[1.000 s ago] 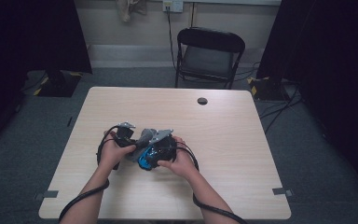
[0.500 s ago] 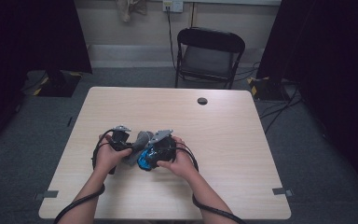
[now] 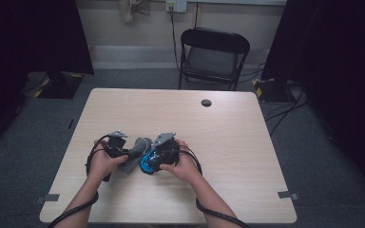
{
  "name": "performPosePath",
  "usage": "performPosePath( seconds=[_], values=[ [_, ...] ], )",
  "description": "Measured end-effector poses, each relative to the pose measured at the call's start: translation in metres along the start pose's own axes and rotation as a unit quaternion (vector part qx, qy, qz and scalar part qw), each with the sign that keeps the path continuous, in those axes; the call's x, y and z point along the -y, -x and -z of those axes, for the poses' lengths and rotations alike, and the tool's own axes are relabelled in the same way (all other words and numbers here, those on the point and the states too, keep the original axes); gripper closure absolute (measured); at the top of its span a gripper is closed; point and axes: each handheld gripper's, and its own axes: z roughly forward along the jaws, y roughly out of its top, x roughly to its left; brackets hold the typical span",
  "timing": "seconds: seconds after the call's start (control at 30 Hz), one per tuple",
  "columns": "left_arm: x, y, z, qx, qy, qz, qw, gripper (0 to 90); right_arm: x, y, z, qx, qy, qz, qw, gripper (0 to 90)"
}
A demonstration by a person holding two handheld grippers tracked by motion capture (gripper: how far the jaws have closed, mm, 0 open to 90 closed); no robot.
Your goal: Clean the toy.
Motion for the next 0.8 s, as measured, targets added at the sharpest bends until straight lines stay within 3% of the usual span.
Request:
performPosePath(
  seconds=[0.37,0.53,0.8],
  values=[
    [0.013,0.001,0.017,0.003,-0.014,-0.006,0.9999,72.1,0.001,0.0,0.0,0.0,0.002,0.001,1.0,13.3],
    [0.011,-0.003,0.027,-0.009,-0.002,-0.007,0.9999,72.0,0.001,0.0,0.0,0.001,0.002,0.001,1.0,13.3],
    [-0.007,-0.008,0.034,-0.025,0.032,-0.011,0.9991,71.7,0.001,-0.001,0.0,0.003,0.006,0.0,1.0,13.3]
  ],
)
